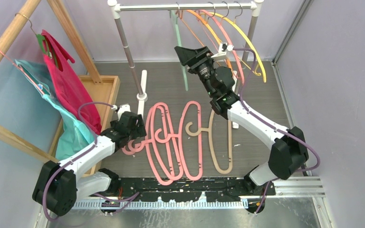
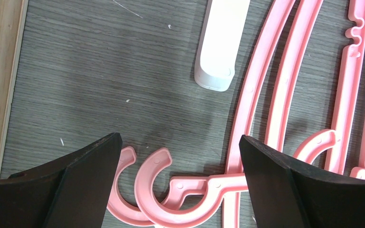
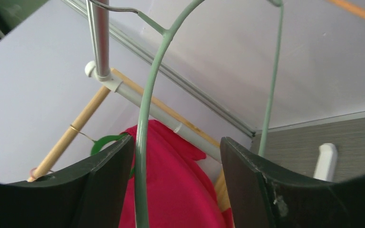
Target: Organize the hangers
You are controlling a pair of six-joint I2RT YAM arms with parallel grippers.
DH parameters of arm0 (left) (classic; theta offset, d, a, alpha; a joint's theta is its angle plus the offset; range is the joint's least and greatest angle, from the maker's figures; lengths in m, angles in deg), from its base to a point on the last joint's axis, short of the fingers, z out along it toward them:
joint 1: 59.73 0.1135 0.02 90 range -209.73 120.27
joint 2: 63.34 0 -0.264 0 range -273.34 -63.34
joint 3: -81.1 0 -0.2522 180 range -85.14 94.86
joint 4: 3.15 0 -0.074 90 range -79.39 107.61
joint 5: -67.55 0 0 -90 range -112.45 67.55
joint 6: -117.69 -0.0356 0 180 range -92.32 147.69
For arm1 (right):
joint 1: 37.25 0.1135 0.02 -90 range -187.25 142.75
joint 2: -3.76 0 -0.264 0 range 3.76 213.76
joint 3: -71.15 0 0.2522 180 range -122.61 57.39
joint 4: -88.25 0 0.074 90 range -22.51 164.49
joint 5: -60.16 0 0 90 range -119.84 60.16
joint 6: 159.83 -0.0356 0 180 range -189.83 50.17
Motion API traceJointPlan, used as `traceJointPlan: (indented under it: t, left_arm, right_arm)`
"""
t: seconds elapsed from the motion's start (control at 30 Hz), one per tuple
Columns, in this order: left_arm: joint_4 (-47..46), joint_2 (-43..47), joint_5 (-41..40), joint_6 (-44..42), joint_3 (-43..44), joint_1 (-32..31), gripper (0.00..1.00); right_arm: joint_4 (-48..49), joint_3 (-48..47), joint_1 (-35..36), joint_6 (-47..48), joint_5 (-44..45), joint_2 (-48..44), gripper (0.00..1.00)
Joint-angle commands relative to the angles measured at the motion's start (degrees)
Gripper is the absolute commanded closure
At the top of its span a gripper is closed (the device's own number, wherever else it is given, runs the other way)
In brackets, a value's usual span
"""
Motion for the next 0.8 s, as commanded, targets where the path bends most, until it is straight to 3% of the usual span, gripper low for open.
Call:
traceJointPlan:
  t: [0.0, 0.2, 0.47, 0.77]
  left_arm:
    - [-2.4, -0.4, -0.2, -0.5, 0.4, -0.2, 0.02]
    - [-2.3, -1.0, -0.2, -0.5, 0.6, -0.2, 0.02]
    - [-2.4, -1.0, -0.3, -0.5, 0.6, -0.2, 0.02]
    - [-2.4, -2.1, -0.4, -0.5, 1.1, -0.2, 0.02]
  right_arm:
    - [-4.2, -0.3, 2.2, 9.0, 3.9, -7.1, 0.25]
    - [-18.8, -1.8, 6.0, 24.7, 15.5, -10.9, 0.15]
    - [-28.2, -3.1, 9.1, 42.2, 28.1, -12.4, 0.10]
    - [-31.0, -2.4, 9.4, 51.9, 22.3, -19.7, 0.10]
